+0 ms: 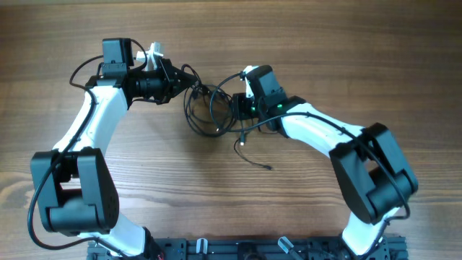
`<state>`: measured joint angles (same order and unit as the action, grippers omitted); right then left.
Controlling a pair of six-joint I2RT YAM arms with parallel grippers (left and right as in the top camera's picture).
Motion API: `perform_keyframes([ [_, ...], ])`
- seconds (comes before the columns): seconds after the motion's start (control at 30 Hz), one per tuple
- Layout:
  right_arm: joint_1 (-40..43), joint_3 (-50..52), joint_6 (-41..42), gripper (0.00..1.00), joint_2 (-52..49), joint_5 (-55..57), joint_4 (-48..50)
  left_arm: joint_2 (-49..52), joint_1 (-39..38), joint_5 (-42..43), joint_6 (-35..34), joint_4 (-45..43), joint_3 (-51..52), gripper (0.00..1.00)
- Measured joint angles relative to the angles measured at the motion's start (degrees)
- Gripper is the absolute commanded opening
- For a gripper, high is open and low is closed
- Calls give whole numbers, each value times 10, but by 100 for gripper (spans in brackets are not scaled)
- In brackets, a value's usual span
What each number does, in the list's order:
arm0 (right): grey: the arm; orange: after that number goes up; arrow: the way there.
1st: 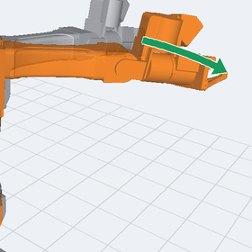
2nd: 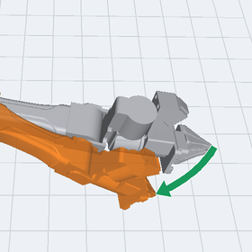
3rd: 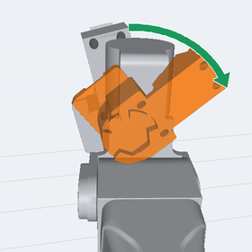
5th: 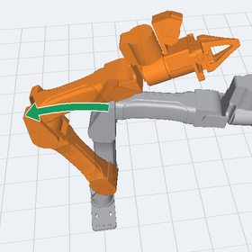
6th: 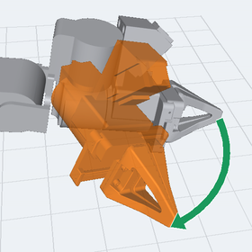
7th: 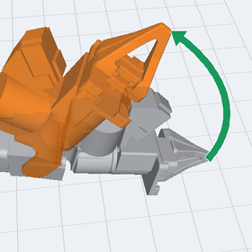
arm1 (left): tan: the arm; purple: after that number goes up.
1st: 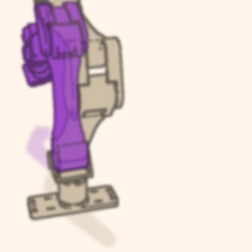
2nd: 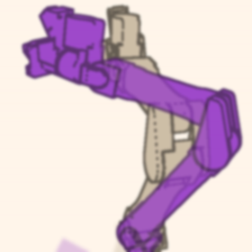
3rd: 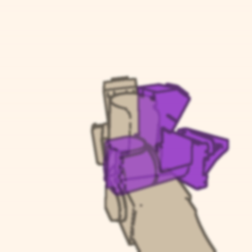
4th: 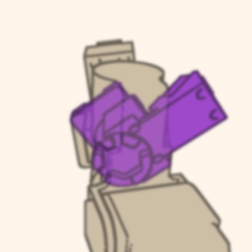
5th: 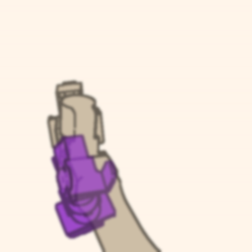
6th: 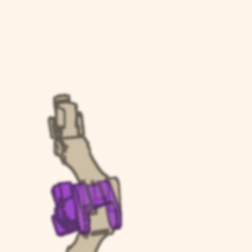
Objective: Untangle cables
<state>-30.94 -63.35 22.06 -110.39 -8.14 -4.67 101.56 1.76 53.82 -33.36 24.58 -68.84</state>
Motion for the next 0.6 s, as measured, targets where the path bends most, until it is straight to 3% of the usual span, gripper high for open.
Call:
perform_keyframes([
  [0.2, 0, 0, 2, 48, -3, 3, 40, 0, 0, 0, 0, 0, 0, 4],
  [0.23, 0, 0, 2, 43, -5, 4, 44, 0, 0, 0, 0, 0, 0, 4],
  [0.3, 0, 0, 5, 9, -14, 5, 54, 0, 0, 0, 0, 0, 0, 4],
  [0.33, 0, 0, 3, 4, -19, 5, 57, 0, 0, 0, 0, 0, 0, 4],
  [0.6, 7, 0, 6, 4, -33, 11, 79, 0, 0, 0, 0, 0, 0, 4],
])
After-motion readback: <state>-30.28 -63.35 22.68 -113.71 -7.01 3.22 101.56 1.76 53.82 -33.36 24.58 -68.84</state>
